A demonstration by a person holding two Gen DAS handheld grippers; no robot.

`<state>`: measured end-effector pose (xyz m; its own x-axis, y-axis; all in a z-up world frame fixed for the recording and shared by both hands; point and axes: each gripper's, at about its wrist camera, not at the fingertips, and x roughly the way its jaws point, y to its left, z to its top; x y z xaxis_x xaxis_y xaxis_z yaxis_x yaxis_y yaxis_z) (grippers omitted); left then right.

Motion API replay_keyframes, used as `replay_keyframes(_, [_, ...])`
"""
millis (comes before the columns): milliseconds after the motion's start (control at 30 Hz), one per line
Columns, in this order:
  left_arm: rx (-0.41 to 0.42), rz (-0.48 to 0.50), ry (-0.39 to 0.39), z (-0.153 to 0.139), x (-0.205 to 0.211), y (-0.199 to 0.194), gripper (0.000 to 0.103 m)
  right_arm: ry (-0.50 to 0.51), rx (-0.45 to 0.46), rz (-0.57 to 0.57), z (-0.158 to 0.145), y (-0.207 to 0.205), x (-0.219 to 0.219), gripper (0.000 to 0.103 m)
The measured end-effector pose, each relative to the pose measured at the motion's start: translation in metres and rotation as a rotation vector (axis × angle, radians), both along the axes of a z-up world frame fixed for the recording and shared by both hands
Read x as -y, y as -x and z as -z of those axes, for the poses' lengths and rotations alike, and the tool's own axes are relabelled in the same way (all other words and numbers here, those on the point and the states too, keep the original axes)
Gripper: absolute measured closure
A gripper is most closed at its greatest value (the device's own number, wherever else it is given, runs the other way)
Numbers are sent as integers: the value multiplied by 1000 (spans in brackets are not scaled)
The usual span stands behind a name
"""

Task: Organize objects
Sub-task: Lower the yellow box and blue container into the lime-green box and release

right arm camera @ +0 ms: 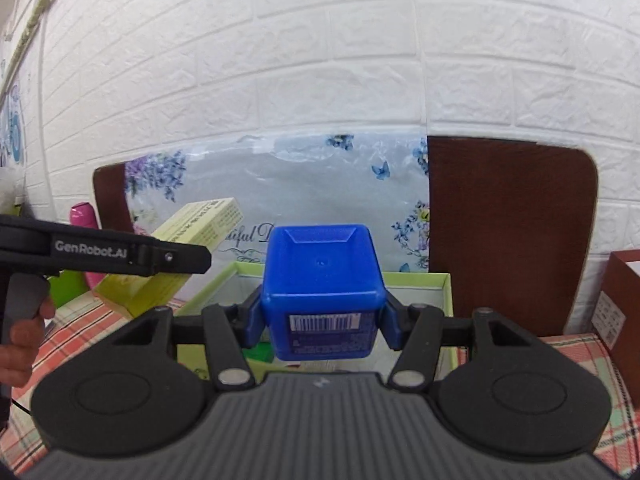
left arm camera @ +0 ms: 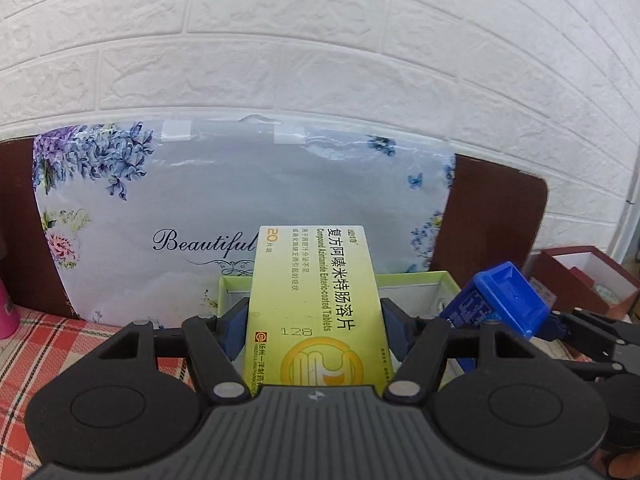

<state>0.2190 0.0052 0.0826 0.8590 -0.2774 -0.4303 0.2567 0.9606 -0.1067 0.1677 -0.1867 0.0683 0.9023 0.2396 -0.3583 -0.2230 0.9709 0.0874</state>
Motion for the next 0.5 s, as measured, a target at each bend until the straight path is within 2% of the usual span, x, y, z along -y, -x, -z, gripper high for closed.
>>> replay_keyframes(200, [-47, -11, 31, 14, -5, -40, 32, 26, -45, -2, 26, -47, -18, 48])
replay_keyframes(233, [-50, -3, 23, 18, -5, -45, 30, 30, -59, 1, 31, -54, -23, 48])
replay_keyframes(267, [-66, 6, 3, 22, -3, -49, 23, 36, -74, -6, 37, -62, -26, 47])
replay_keyframes(367, [-102, -19, -7, 34, -11, -50, 20, 84, -120, -7, 58, -73, -35, 26])
replay_keyframes(433, [-97, -40, 13, 39, -20, -43, 20, 94, -78, 0, 63, -63, -31, 20])
replay_keyframes(500, [-84, -60, 28, 42, -27, -35, 20, 108, -43, 18, 65, -51, -27, 7])
